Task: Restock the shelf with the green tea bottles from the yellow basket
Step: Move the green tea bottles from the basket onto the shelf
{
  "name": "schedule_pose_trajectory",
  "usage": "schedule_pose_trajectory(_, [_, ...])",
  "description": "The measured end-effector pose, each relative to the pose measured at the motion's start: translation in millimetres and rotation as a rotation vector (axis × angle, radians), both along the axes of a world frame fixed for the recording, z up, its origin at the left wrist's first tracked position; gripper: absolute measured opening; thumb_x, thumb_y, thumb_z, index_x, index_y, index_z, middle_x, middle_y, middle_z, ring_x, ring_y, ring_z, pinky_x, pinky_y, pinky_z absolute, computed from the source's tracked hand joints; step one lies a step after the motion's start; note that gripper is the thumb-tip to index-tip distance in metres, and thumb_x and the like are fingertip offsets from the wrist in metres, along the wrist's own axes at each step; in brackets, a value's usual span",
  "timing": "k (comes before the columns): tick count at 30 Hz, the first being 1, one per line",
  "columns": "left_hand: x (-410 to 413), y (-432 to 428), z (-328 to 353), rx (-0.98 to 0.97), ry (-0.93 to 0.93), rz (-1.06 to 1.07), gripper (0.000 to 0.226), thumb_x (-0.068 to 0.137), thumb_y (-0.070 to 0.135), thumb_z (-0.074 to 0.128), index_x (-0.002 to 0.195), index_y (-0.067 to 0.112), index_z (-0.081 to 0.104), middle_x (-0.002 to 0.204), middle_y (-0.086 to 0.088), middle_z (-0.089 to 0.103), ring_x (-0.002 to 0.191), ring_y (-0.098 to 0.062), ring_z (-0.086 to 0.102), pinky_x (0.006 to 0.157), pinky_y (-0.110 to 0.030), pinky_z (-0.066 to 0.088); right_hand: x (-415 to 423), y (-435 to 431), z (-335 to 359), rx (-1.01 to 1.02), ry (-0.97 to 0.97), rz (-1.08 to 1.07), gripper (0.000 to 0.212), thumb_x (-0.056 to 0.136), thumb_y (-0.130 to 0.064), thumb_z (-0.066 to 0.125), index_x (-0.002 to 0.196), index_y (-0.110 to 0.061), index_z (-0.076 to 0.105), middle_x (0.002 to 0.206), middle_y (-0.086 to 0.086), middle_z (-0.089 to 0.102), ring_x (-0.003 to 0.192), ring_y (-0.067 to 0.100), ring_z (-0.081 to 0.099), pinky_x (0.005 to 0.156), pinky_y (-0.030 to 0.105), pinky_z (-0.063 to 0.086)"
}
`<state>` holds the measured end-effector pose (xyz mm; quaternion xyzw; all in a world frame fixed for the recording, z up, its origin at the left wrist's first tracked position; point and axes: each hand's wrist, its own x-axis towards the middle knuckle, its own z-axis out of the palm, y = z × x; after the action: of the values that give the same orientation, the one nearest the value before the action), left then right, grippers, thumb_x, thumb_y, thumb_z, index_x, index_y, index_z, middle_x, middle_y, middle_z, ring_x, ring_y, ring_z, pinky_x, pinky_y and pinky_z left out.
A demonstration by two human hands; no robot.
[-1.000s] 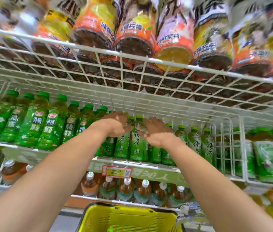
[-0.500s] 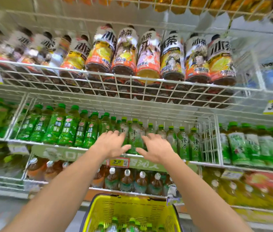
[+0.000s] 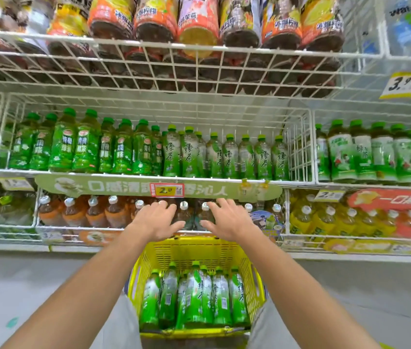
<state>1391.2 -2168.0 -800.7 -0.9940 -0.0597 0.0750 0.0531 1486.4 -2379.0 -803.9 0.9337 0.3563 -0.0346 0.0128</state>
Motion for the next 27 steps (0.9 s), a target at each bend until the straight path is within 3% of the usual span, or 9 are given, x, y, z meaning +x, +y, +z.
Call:
schedule_pose_trajectory(4, [-9.7,-8.1,-42.2,-0.073,0.115,0.019,0.075,0.097,0.070,0.032,0.148,0.015,0.041,0.140,-0.014,0.052,0.128,-0.034,0.051,0.099,-0.046,0.044,-10.8,-5.9,-46.8,-0.045,0.099,-0.003,0.071,0.098,-0.068,0.039,0.150,-0.019,0.039,0.145,0.013,0.046,0.134,0.037,0.042,0.101,0.053,0.046])
schedule_pose_trajectory(13, [-31.5,17.1,-177.2,-0.229,0.362,0.190,0.073,0.095,0.071,0.033,0.143,0.016,0.045,0.144,-0.015,0.049,0.133,-0.035,0.047,0.106,-0.048,0.043,-37.5,-3.4,-170.1,-0.145,0.353,-0.107,0.074,0.100,-0.064,0.037,0.156,-0.016,0.030,0.156,0.016,0.036,0.144,0.037,0.033,0.110,0.054,0.038])
schedule_pose_trajectory(20, [-20.3,39.4,-242.1,-0.341,0.417,0.286,0.058,0.100,0.054,0.048,0.136,0.009,0.048,0.140,-0.020,0.052,0.131,-0.037,0.048,0.110,-0.046,0.037,-35.5,11.7,-228.6,-0.143,0.398,-0.131,0.066,0.098,-0.064,0.040,0.142,-0.015,0.043,0.139,0.015,0.050,0.129,0.036,0.046,0.097,0.049,0.048])
schedule_pose_trajectory(23, [-13.8,41.1,-264.5,-0.372,0.414,0.346,0.052,0.100,0.050,0.050,0.128,0.007,0.055,0.134,-0.020,0.057,0.129,-0.035,0.050,0.111,-0.047,0.034,-33.7,17.5,-241.6,-0.139,0.422,-0.118,0.067,0.099,-0.063,0.040,0.146,-0.014,0.040,0.142,0.016,0.048,0.131,0.036,0.044,0.097,0.050,0.049])
schedule_pose_trajectory(27, [-9.7,41.7,-286.1,-0.380,0.414,0.406,0.045,0.100,0.045,0.053,0.106,0.002,0.068,0.118,-0.020,0.065,0.117,-0.034,0.058,0.099,-0.044,0.043,-27.1,23.9,-258.4,-0.125,0.451,-0.112,0.062,0.099,-0.060,0.045,0.141,-0.014,0.042,0.138,0.014,0.051,0.129,0.034,0.047,0.096,0.051,0.051])
